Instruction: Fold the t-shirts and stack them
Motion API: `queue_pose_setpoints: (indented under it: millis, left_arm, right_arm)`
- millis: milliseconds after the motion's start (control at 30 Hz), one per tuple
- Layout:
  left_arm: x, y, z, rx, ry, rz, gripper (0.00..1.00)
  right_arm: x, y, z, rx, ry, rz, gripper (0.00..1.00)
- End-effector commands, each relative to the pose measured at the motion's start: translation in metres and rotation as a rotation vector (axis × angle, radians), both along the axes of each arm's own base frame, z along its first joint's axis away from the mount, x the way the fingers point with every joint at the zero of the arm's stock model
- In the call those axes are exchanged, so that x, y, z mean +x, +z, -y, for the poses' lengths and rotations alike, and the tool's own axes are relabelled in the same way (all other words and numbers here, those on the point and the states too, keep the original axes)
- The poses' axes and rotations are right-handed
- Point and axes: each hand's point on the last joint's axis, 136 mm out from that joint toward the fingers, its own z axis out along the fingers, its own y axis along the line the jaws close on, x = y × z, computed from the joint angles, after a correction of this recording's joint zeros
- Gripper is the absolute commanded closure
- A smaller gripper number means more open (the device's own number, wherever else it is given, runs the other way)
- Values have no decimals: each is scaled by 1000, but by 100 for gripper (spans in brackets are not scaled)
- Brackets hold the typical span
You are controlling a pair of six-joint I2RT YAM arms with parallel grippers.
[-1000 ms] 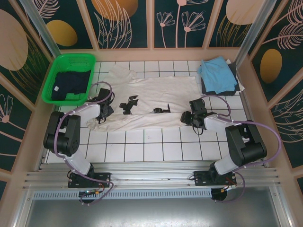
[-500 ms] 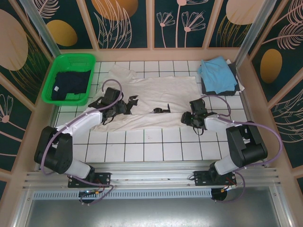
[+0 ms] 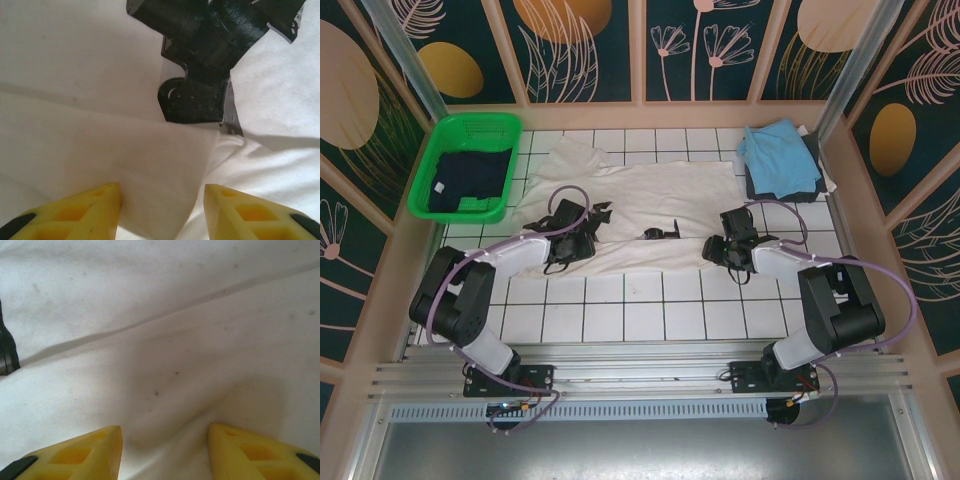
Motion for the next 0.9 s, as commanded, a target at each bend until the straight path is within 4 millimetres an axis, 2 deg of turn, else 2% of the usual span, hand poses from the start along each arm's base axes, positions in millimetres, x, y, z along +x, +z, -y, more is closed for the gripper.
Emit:
queue_pose_setpoints:
  millis: [0,67,200,267,367,400,500,633,700,733,767,833,867]
  left_arm:
    - [2,-4,-7,76,-28,-23,56]
    - [2,-7,-10,102,-33,-35,65]
    - [3,-6,-14,147,-56,-40,89]
    - [14,5,-11,159,-73,-13,99]
    - [30,22,-6,180,-119,32,100]
    - [35,18,-3,197,-150,28,100]
    - [54,27,13,244,-270,78,100]
    - [71,23,18,318,-351,74,100]
    - [78,18,18,348,-361,66,95]
    - [82,16,18,357,-359,66,89]
    - [85,14,18,364,-345,64,74]
    - [90,16,15,372,-298,70,59]
    - [93,21,14,371,-265,82,47]
  right_arm:
    - [-2,2,4,-11,-2,5,51]
    - [-3,0,4,-11,-1,1,51]
    - [-1,2,6,-15,-3,5,51]
    - [0,2,6,-14,-3,7,51]
    - [0,1,7,-16,-4,5,51]
    - [0,1,7,-16,-6,5,51]
    - [-1,-1,6,-8,-4,3,51]
    - [-2,-3,6,-4,-5,-4,51]
    - [-4,-4,6,-5,-7,-7,51]
    - [-4,-4,7,-7,-8,-7,51]
    - [-4,-4,7,-7,-8,-6,51]
    - [-4,-3,8,-9,-9,-6,51]
    - [-4,-3,8,-10,-10,-5,51]
